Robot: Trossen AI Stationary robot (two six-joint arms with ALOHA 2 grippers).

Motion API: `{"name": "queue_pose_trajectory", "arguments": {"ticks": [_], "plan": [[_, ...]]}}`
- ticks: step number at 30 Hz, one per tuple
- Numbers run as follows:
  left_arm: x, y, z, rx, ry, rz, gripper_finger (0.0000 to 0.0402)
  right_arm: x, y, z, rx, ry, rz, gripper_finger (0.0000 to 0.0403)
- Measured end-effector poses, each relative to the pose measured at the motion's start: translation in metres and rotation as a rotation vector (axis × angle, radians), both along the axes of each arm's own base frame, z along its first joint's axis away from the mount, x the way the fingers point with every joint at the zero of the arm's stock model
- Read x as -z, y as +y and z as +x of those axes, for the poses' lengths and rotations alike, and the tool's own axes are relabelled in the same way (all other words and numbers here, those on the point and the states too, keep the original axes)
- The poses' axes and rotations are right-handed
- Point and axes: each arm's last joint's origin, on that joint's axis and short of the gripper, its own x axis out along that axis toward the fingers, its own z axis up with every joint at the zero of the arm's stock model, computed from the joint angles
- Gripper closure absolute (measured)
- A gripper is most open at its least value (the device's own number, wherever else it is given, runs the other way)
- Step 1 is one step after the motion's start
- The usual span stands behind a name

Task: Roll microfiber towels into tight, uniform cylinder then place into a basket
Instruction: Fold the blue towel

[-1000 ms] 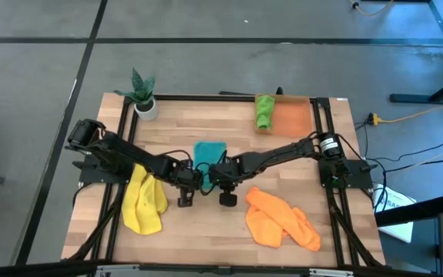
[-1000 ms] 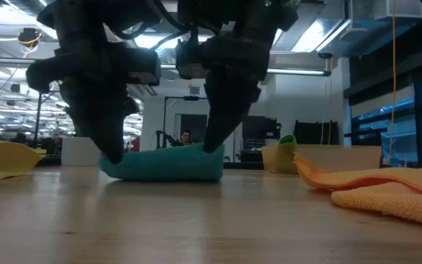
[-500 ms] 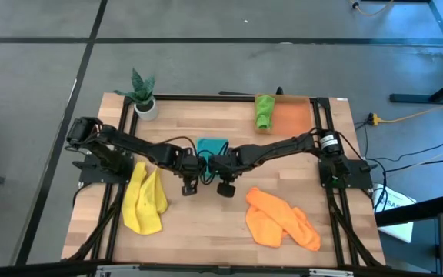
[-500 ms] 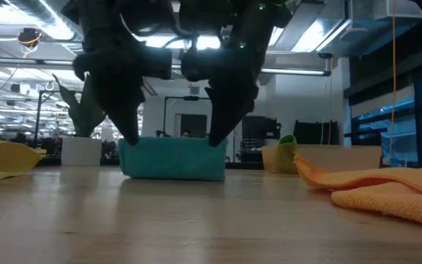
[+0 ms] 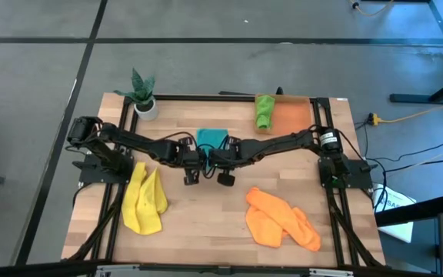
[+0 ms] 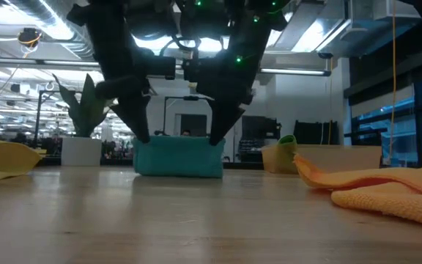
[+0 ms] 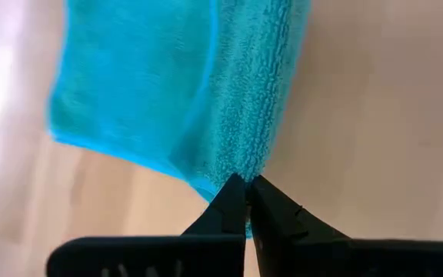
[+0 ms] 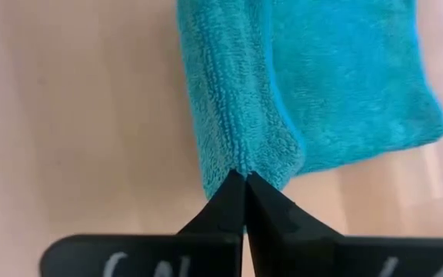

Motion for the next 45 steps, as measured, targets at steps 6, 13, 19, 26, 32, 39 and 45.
{"name": "queue_pose_trajectory", "arguments": {"ticks": [6,13,19,26,32,39,45], "plan": [[-0.001,0.011,0.000,-0.002,0.015,0.073,0.0402,0.000,-0.012,0.000,-0.010,0.017,-0.076,0.0397],[0.013,0.016,-0.004,0.085,0.027,0.096,0.0401,0.010,-0.017,0.000,-0.070,0.020,-0.106,0.0397],[0.013,0.018,-0.001,0.110,0.005,0.110,0.0401,0.011,-0.019,0.000,-0.075,0.017,-0.114,0.0397],[0.013,0.027,0.000,0.133,-0.011,-0.007,0.0401,0.024,-0.018,-0.004,-0.123,0.026,-0.092,0.0397],[0.014,0.032,-0.001,0.143,-0.019,-0.087,0.0401,0.026,-0.017,-0.005,-0.132,0.030,-0.070,0.0397],[0.014,0.027,-0.001,0.221,-0.032,-0.256,0.0401,0.026,-0.011,-0.005,-0.203,0.021,0.114,0.0397],[0.014,0.024,-0.003,0.284,-0.028,-0.401,0.0401,0.020,-0.008,-0.007,-0.274,0.000,0.228,0.0397]]}}
